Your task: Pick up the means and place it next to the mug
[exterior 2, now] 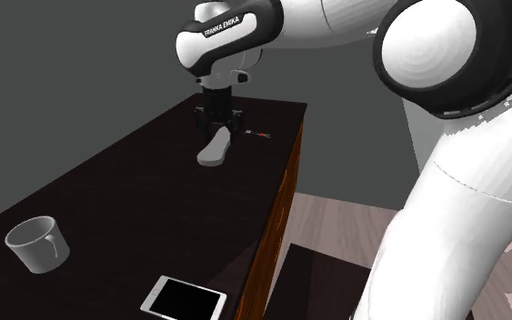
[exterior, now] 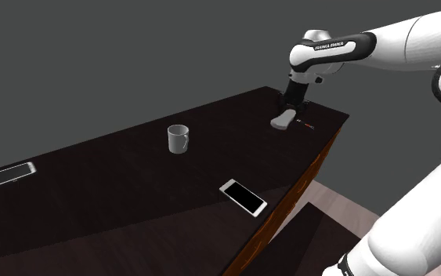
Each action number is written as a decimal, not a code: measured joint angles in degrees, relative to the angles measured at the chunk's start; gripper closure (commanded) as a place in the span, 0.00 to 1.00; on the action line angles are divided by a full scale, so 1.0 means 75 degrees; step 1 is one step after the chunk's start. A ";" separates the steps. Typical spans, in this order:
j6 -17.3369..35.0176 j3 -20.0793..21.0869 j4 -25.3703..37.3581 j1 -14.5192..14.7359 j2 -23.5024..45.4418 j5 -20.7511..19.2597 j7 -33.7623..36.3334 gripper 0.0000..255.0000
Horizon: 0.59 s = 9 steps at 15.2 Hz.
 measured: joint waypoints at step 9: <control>0.0026 0.0941 -0.0527 0.0746 -0.0520 -0.0036 0.1704 1.00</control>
